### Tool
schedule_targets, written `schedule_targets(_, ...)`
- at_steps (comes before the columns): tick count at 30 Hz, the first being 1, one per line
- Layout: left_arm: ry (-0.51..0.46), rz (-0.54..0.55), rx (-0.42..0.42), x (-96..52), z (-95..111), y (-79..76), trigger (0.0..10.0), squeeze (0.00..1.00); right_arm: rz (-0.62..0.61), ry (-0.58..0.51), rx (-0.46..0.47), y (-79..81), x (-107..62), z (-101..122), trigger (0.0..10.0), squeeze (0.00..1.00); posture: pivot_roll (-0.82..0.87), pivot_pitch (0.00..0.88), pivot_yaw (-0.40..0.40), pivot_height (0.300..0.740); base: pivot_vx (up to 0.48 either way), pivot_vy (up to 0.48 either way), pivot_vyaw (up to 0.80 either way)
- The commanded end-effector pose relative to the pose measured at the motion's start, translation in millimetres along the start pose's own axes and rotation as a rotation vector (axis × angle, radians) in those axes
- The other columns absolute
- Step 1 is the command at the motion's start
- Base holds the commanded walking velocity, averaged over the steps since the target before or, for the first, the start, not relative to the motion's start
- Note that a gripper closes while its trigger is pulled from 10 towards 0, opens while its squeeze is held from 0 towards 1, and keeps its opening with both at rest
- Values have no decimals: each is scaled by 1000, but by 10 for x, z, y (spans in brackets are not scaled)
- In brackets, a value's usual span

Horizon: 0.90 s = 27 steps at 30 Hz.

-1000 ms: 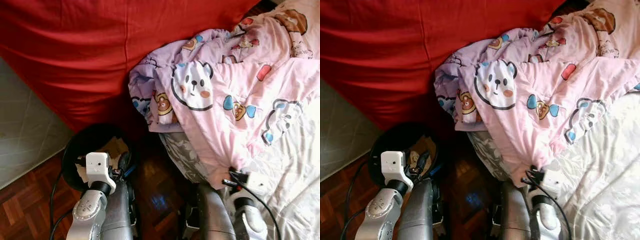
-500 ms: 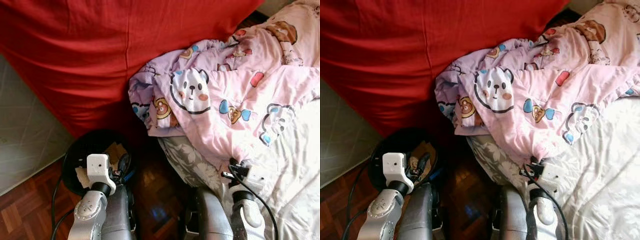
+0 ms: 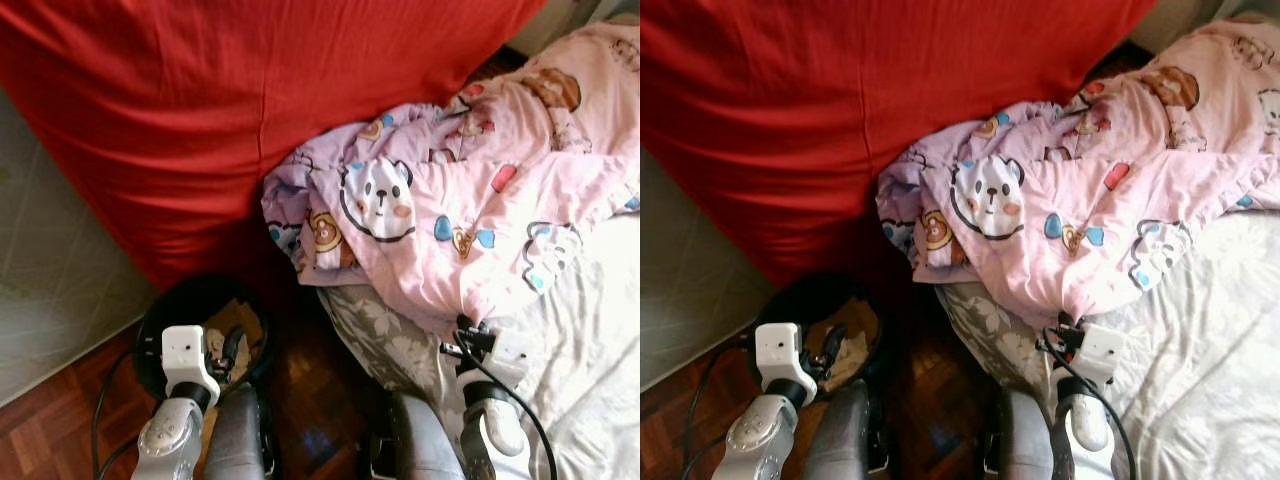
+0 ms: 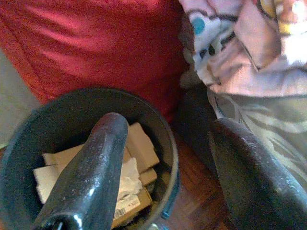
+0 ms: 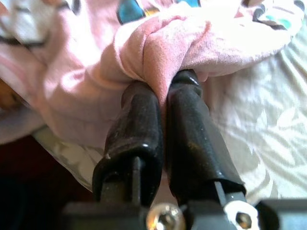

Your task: Clean up the room

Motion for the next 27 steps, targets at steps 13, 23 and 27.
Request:
schedule_targets(13,96,64,-12,-128,-288,181,10000,0,-6,4,-1,0,-28,-3,10000,0,61,191,-12,740,0,0,0)
schedule_targets(23,185,114,-23,-196,-516,336,10000,0,-17,14,2,-5,-20,0,10000,0,63,203,-10,740,0,0,0)
schedule_targets(27,185,115,-21,-192,-517,337,10000,0,-16,22,3,12,-19,-13,10000,0,66,208,-11,740,0,0,0)
Point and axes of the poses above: a point about 5 cm out from each wrist's last joint towards the gripper, its own x axis pointing out of the wrist towards the gripper, its own z axis along the axis of the wrist's last joint, y = z × x, the point moved 2 cm from there along x, pointing out of the wrist towards the gripper, and after that the axes turned 11 degrees about -x, right-handed, at the moved point
